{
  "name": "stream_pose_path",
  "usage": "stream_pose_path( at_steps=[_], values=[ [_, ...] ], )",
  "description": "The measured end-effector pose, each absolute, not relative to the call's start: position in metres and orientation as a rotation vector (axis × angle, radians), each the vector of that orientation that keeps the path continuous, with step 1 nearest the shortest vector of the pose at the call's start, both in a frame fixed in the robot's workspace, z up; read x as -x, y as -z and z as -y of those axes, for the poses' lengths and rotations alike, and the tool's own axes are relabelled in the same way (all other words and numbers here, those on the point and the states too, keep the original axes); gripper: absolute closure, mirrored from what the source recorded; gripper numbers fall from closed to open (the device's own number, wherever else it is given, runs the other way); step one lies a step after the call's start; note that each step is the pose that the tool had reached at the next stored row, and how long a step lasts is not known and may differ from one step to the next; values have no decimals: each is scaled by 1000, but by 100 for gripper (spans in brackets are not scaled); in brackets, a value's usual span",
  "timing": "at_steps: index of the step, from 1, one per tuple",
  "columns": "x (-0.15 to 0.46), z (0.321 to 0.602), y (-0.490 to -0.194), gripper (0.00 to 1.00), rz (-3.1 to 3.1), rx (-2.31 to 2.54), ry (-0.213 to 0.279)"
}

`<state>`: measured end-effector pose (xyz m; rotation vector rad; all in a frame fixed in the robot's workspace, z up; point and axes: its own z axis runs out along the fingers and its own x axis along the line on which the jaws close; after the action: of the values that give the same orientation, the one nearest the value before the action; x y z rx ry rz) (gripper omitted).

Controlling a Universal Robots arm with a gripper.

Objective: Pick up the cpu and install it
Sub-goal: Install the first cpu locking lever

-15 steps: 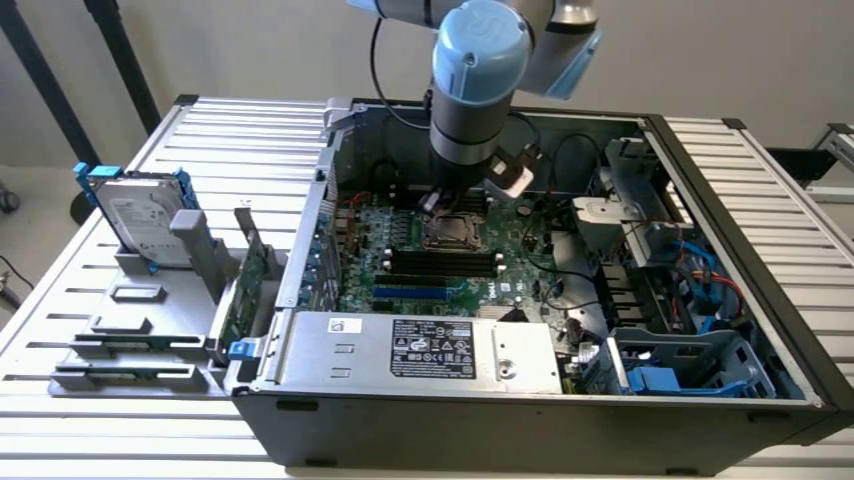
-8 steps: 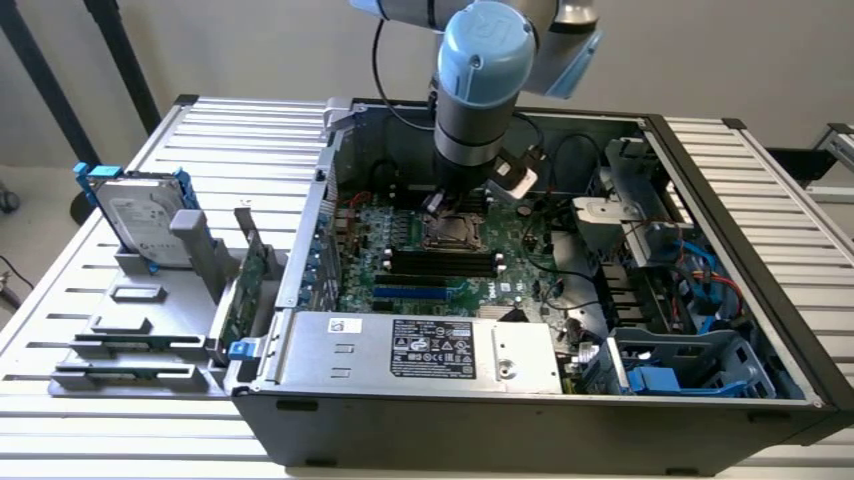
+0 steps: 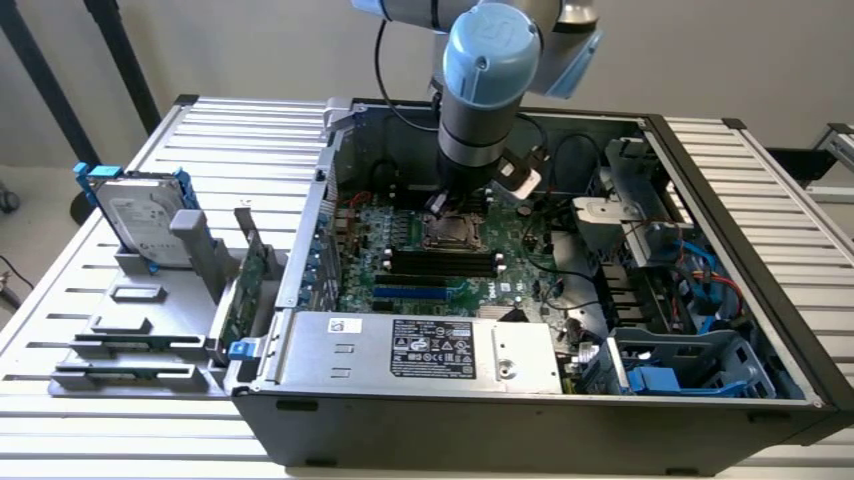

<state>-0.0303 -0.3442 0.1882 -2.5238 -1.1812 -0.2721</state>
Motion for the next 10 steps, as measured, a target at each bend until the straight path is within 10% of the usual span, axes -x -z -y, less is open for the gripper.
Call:
stream_pose_path(
  at_steps=[10],
  values=[
    [29,344,-188,89,1181,2524,272]
  ],
)
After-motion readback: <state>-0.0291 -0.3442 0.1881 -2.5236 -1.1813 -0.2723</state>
